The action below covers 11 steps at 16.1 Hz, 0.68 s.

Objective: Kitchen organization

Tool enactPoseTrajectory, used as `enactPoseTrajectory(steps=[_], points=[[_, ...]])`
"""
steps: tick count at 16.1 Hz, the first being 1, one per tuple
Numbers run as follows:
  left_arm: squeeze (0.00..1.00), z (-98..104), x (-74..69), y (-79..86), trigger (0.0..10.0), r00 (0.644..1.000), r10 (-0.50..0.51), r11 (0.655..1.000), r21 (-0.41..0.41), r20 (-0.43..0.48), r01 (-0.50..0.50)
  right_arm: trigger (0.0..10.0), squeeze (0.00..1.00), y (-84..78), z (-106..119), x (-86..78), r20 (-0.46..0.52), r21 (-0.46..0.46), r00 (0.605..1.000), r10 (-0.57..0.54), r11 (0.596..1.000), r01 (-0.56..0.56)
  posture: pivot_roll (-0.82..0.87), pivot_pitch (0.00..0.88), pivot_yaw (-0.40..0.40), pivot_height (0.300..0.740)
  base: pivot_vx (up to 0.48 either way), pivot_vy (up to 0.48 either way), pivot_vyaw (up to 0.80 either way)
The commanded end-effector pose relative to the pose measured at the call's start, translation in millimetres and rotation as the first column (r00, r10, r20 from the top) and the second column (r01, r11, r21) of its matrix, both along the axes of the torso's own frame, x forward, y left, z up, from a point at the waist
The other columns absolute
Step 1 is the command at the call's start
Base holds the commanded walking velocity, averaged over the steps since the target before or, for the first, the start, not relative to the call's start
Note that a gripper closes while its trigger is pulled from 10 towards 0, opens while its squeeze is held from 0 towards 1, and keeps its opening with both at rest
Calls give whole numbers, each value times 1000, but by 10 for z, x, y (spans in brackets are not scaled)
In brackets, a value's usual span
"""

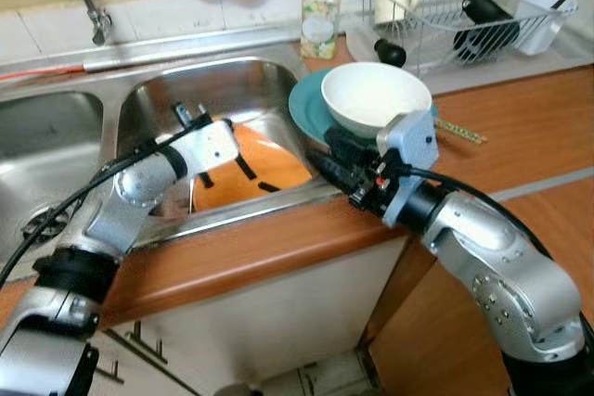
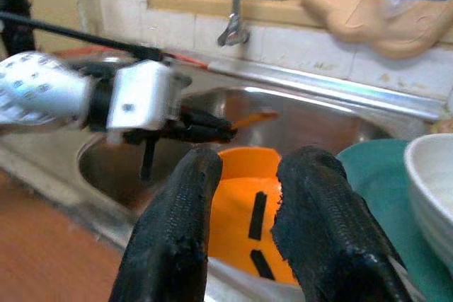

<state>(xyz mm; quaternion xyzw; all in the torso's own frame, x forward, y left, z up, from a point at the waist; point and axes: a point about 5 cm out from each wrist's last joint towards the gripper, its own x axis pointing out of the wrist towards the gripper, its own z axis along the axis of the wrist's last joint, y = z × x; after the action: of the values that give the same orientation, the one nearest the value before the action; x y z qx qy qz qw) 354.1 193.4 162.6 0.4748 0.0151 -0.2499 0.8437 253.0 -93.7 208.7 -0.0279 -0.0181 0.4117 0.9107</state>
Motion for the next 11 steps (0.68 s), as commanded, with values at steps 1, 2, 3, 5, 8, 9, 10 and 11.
enactPoseTrajectory(steps=[1,2,3,5,8,9,10,11], points=[[0,-50,51,112,4314,996,63,997,46,-70,-60,10000,0,21,-60,-21,-20,-35,1000,18,999,-19,-63,0,56,740,0,0,0],[0,-125,80,167,10000,985,102,994,59,-139,-94,10000,0,30,-81,-27,-25,-49,999,26,998,-28,-63,0,55,740,0,0,0],[0,-173,109,204,10000,976,133,990,72,-173,-122,10000,0,36,-94,-33,-28,-59,999,32,998,-34,-63,0,55,740,0,0,0],[0,-274,115,225,10000,954,150,986,105,-259,-127,10000,0,46,-112,-39,-31,-76,999,44,996,-46,-66,0,54,740,0,0,0],[0,-442,98,230,10000,904,174,984,114,-391,-140,10000,0,48,-140,-50,-37,-97,998,52,994,-55,-67,0,56,740,0,0,0],[0,-468,99,230,10000,893,178,983,115,-414,-142,10000,0,50,-145,-52,-38,-101,998,54,993,-58,-69,0,59,740,0,0,0],[0,-479,99,227,10000,887,178,983,114,-426,-142,10000,0,52,-149,-53,-39,-103,998,55,993,-59,-69,0,59,740,0,0,0],[1000,-505,99,204,10000,875,171,985,102,-453,-140,10000,0,57,-165,-63,-46,-111,997,62,992,-66,-69,0,59,740,0,0,0]])
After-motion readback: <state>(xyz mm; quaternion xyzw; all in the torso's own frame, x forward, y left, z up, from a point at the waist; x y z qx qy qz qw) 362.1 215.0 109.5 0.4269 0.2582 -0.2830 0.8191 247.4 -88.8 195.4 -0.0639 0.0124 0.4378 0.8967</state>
